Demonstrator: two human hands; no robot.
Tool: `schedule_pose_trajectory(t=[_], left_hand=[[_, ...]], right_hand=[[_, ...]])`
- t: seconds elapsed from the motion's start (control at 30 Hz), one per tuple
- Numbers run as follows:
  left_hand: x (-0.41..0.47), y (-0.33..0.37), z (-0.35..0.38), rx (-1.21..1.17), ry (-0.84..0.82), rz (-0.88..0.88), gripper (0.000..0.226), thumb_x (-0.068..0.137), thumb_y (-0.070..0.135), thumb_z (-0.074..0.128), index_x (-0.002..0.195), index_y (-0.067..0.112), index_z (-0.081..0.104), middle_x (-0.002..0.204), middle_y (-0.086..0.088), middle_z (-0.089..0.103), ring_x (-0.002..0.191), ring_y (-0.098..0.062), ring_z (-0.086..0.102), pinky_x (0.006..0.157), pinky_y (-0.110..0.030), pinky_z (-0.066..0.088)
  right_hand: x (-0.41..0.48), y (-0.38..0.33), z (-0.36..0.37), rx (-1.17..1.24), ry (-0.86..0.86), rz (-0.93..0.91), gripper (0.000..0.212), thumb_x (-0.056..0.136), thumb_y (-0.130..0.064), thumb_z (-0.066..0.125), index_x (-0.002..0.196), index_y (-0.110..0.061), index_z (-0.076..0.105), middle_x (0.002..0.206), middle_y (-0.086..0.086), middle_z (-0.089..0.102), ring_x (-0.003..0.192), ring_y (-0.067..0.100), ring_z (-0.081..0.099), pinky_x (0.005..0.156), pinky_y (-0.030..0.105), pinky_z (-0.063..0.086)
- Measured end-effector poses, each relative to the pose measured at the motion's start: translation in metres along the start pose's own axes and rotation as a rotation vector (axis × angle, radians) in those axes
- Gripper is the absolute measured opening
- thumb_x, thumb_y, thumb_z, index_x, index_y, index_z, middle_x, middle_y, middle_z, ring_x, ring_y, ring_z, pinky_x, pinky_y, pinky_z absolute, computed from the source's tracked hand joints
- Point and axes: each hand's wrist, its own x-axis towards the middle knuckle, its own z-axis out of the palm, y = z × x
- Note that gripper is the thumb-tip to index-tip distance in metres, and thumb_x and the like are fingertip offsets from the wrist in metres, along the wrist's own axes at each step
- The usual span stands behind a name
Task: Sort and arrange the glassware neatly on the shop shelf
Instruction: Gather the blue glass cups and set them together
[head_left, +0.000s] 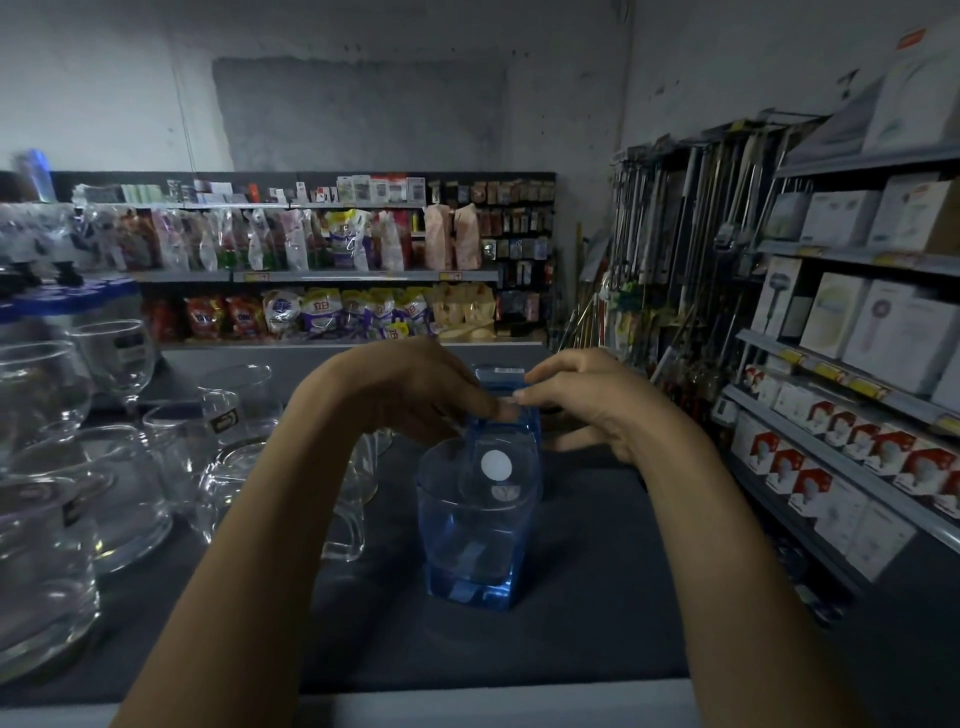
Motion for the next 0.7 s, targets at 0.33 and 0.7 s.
schedule_pose_trajectory(t=[0.33, 0.7], left_hand=[[0.001, -0.001, -0.001, -0.016, -0.005, 0.021, 0.061, 0.075, 0.018, 0.089, 0.132, 0.013, 0.066, 0.098, -0.007, 0.077, 0.075, -0.012, 0.075, 0.061, -0.020, 0.058], [-0.024, 0.015, -0.005, 0.071, 0.155, 0.088, 0.049, 0.084, 0.033, 0.082, 0.125, 0.013, 0.066, 0.114, -0.012, 0.069, 0.105, -0.029, 0.069, 0.092, -0.047, 0.061]], right_hand=[[-0.001, 0.000, -0.006, -0.036, -0.046, -0.018, 0.028, 0.081, -0.014, 0.085, 0.105, -0.014, 0.071, 0.114, 0.006, 0.070, 0.109, 0.020, 0.065, 0.076, 0.042, 0.064], [-0.016, -0.007, -0.011, -0.039, 0.103, -0.155, 0.016, 0.087, -0.026, 0.080, 0.099, -0.021, 0.071, 0.101, 0.001, 0.072, 0.099, 0.020, 0.070, 0.094, 0.047, 0.059]])
